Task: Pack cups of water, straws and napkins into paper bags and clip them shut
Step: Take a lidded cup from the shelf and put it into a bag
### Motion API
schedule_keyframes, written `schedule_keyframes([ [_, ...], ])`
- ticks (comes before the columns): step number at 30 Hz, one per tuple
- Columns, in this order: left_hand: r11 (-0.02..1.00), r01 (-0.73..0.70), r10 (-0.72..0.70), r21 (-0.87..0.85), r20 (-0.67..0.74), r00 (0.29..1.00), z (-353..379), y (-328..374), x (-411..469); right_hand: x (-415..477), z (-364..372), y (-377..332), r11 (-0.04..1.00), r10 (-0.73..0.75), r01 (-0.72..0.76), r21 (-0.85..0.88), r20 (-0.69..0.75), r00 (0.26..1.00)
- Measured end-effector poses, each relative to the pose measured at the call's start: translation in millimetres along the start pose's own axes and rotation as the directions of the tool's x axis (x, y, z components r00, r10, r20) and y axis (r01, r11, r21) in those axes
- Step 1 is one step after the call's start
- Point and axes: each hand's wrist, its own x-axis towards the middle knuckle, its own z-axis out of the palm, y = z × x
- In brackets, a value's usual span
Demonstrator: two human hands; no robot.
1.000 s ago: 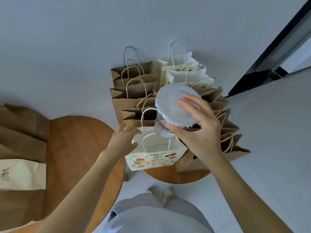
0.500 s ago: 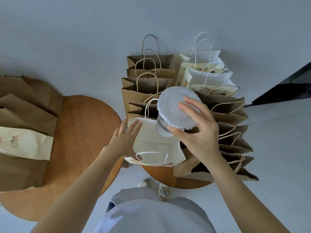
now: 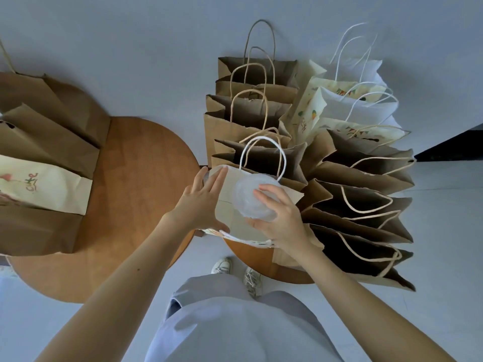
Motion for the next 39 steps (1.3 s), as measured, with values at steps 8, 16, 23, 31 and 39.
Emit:
schedule_keyframes([
  [8,1.000,-0.019,0.020,0.005,-0.044,0.999,3,0,-3,16,18,6,0.984,0.115,-0.048,-0.173,0.405,0.907],
  [16,0.994,-0.048,0.070,0.101,-0.226,0.972,10,2,-4,25,43,33,0.906,0.209,0.064,-0.419,0.574,0.792],
  [23,0.993,-0.040,0.063,0.108,-0.219,0.974,13,6,-5,16,59,48,0.894,0.287,0.035,-0.446,0.632,0.720],
  [31,0.988,-0.014,0.047,0.155,-0.208,0.977,14,-1,-4,13,70,53,0.893,0.306,0.019,-0.450,0.636,0.708],
  [39,0.994,-0.004,0.016,0.107,-0.109,0.994,8,-1,-1,2,63,52,0.773,0.371,0.077,-0.630,0.547,0.750],
])
